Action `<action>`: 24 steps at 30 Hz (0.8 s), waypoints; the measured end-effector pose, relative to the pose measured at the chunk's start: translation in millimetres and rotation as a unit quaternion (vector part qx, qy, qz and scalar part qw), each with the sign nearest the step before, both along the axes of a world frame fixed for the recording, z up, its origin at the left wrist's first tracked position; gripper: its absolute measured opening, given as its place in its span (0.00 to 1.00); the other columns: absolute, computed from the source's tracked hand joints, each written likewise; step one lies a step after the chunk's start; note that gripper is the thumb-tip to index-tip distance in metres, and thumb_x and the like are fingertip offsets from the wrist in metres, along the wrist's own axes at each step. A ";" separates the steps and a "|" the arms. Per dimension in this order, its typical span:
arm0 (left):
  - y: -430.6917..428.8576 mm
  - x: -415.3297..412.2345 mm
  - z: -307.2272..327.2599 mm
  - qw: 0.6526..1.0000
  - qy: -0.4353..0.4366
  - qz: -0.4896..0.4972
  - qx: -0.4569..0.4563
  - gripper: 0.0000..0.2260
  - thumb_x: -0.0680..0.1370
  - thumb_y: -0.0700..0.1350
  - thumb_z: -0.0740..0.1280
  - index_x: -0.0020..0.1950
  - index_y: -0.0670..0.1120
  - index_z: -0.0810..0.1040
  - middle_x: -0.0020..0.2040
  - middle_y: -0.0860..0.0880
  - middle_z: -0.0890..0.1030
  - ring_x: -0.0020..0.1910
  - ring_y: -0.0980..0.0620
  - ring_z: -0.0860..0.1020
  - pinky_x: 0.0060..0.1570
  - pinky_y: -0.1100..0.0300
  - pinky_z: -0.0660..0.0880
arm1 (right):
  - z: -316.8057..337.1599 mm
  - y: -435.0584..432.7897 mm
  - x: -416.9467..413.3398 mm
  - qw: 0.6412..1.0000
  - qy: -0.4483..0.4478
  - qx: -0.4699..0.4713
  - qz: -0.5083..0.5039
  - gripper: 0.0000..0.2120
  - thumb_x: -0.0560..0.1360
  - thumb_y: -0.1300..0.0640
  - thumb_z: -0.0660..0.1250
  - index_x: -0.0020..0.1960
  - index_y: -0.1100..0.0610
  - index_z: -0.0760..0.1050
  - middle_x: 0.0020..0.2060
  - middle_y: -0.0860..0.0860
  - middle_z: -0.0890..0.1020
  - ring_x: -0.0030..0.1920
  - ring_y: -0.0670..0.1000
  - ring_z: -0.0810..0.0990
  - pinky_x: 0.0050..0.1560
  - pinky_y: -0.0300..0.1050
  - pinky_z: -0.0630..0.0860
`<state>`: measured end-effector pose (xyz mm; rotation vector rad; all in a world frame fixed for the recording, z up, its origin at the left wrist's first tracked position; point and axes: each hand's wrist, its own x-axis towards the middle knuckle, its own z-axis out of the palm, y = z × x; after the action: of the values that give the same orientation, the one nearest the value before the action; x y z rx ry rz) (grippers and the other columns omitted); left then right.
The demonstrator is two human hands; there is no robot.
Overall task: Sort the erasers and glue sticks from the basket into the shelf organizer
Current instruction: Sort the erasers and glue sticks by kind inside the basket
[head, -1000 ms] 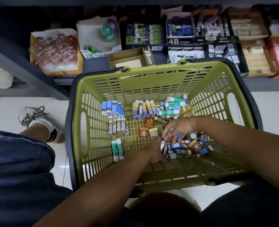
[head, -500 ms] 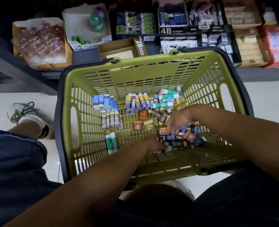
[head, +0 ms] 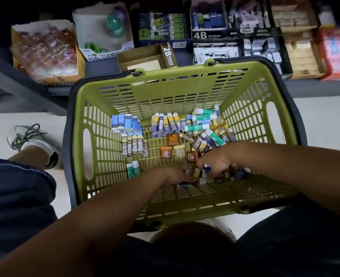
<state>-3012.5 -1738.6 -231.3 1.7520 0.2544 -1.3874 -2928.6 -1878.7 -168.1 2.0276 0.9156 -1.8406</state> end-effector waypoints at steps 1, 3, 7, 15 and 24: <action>1.4 0.3 1.2 1.000 0.003 -0.002 0.006 0.05 0.76 0.52 0.70 0.50 0.54 0.78 0.56 0.48 0.78 0.54 0.46 0.76 0.51 0.51 0.75 | 0.6 0.7 -3.5 1.000 -0.010 0.001 0.023 0.24 0.77 0.49 0.65 0.70 0.55 0.64 0.64 0.54 0.71 0.55 0.53 0.71 0.47 0.44 0.68; 6.0 1.2 2.6 1.000 0.024 0.001 -0.001 0.05 0.76 0.52 0.70 0.50 0.54 0.78 0.53 0.48 0.76 0.49 0.48 0.73 0.40 0.55 0.72 | 2.5 2.9 -8.9 0.997 -0.033 0.007 0.069 0.27 0.76 0.50 0.68 0.71 0.55 0.63 0.65 0.54 0.71 0.60 0.55 0.73 0.49 0.44 0.68; 23.1 3.5 18.2 0.996 0.085 -0.008 -0.030 0.10 0.77 0.48 0.69 0.56 0.50 0.74 0.57 0.46 0.76 0.52 0.48 0.74 0.42 0.59 0.74 | 2.1 6.7 -11.6 0.991 -0.058 0.016 0.118 0.28 0.75 0.51 0.68 0.72 0.56 0.64 0.64 0.54 0.73 0.61 0.55 0.74 0.49 0.45 0.70; 8.6 1.8 31.1 0.998 0.043 -0.043 -0.019 0.18 0.79 0.48 0.66 0.68 0.51 0.70 0.64 0.47 0.72 0.62 0.47 0.73 0.58 0.54 0.76 | -3.7 4.4 -15.9 0.990 -0.051 0.022 0.130 0.27 0.75 0.50 0.69 0.70 0.52 0.65 0.60 0.54 0.75 0.55 0.55 0.76 0.57 0.53 0.76; 25.9 -5.0 32.0 0.998 0.048 0.014 -0.041 0.14 0.76 0.42 0.70 0.60 0.46 0.73 0.60 0.45 0.74 0.57 0.46 0.78 0.53 0.55 0.79 | 8.3 5.8 -14.6 0.990 -0.028 -0.014 0.136 0.27 0.76 0.62 0.66 0.72 0.53 0.62 0.63 0.56 0.71 0.32 0.48 0.72 0.25 0.37 0.70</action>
<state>-3017.4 -1712.7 -199.3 1.6127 0.2693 -1.4430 -2943.2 -1872.8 -159.9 1.8231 1.0847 -1.6339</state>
